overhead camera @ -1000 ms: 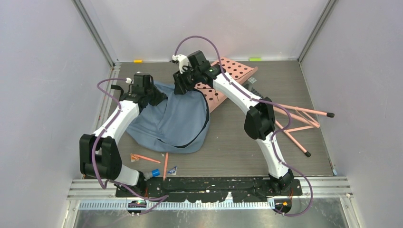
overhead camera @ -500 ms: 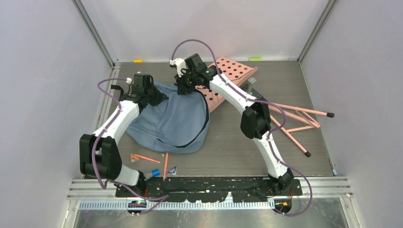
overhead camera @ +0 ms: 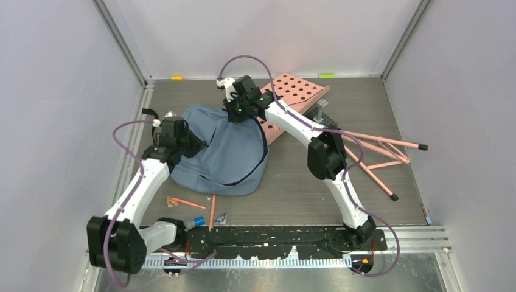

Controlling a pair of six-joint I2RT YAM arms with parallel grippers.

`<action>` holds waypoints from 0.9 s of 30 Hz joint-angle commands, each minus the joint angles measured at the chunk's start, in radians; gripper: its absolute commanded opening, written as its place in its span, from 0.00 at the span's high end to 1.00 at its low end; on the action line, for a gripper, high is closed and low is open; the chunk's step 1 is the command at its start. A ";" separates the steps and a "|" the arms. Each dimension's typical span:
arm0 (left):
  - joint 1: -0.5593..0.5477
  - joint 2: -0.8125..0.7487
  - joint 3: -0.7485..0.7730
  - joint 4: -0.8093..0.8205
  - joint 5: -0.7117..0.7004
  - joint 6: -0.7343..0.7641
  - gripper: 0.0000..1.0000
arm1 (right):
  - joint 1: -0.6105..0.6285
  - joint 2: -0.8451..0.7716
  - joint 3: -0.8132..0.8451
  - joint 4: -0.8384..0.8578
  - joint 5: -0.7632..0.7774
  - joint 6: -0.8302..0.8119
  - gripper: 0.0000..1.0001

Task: Pack the student bag
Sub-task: Unzip the student bag at the center of the board.

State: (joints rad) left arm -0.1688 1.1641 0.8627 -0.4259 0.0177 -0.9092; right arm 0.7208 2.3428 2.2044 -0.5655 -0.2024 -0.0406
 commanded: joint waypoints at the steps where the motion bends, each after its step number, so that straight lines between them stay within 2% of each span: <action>1: 0.005 -0.135 -0.052 -0.085 -0.023 0.041 1.00 | -0.006 -0.069 -0.004 0.096 0.081 0.022 1.00; 8: 0.004 -0.291 -0.097 -0.277 -0.051 0.109 1.00 | -0.006 -0.071 -0.008 0.131 0.090 0.038 1.00; 14: 0.004 -0.399 -0.157 -0.380 -0.095 0.125 1.00 | -0.005 -0.066 -0.008 0.147 0.097 0.038 1.00; 18: 0.004 -0.441 -0.181 -0.393 -0.109 0.114 1.00 | -0.006 -0.070 -0.009 0.149 0.092 0.065 1.00; 21: 0.004 -0.440 -0.171 -0.322 -0.053 0.102 0.99 | -0.006 -0.074 -0.011 0.151 0.082 0.070 1.00; 22: 0.005 -0.426 -0.155 -0.303 -0.031 0.091 0.95 | -0.006 -0.076 -0.011 0.151 0.080 0.074 1.00; 24: 0.005 -0.381 -0.101 -0.264 0.022 0.058 0.78 | -0.006 -0.079 -0.012 0.150 0.075 0.078 1.00; 27: 0.005 -0.290 -0.028 -0.222 0.071 0.026 0.67 | -0.006 -0.084 -0.013 0.150 0.072 0.082 1.00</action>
State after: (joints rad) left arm -0.1688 0.7895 0.7197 -0.7696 0.0006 -0.8341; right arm 0.7242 2.3363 2.1830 -0.5117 -0.1581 0.0273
